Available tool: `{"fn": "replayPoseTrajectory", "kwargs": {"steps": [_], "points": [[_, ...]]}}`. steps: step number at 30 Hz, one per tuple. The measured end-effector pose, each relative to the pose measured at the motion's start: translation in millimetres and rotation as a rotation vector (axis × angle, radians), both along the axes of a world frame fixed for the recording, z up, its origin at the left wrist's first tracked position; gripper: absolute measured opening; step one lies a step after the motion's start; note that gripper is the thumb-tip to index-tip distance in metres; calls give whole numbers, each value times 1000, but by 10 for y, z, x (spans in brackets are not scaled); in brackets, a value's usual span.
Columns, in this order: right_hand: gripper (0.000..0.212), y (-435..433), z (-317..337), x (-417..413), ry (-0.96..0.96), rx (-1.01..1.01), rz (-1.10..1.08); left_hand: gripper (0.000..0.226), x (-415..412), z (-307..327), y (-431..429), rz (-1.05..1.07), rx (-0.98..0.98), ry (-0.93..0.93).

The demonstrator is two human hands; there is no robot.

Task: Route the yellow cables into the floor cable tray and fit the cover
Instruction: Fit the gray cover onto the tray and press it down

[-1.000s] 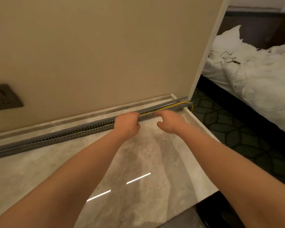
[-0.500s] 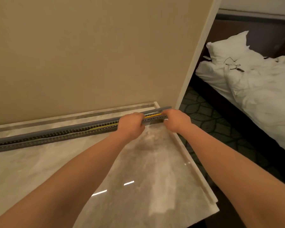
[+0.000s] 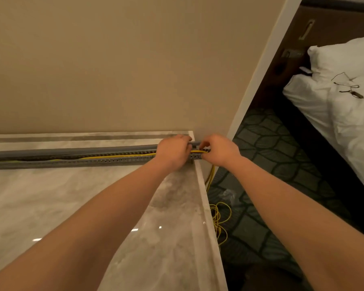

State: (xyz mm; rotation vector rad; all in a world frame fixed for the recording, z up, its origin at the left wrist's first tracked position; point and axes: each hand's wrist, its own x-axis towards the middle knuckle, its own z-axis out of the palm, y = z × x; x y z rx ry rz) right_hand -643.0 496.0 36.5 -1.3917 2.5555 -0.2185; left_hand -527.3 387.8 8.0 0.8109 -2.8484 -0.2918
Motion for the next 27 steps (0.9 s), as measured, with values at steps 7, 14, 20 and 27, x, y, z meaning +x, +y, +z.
{"fn": "replayPoseTrajectory", "kwargs": {"steps": [7, 14, 20, 27], "points": [[20, -45, -170, -266, -96, -161, 23, 44, -269, -94, -93, 38, 72, -152], [43, -63, -247, -239, -55, -299, -69, 39, -277, -64, -112, 5, -16, -151], [45, -50, -237, -242, -71, -229, 2, 40, -214, -57, -61, -36, -64, -171], [36, 17, -170, -284, 0, -121, 58, 39, -204, -68, -43, -52, -93, -144]]}}
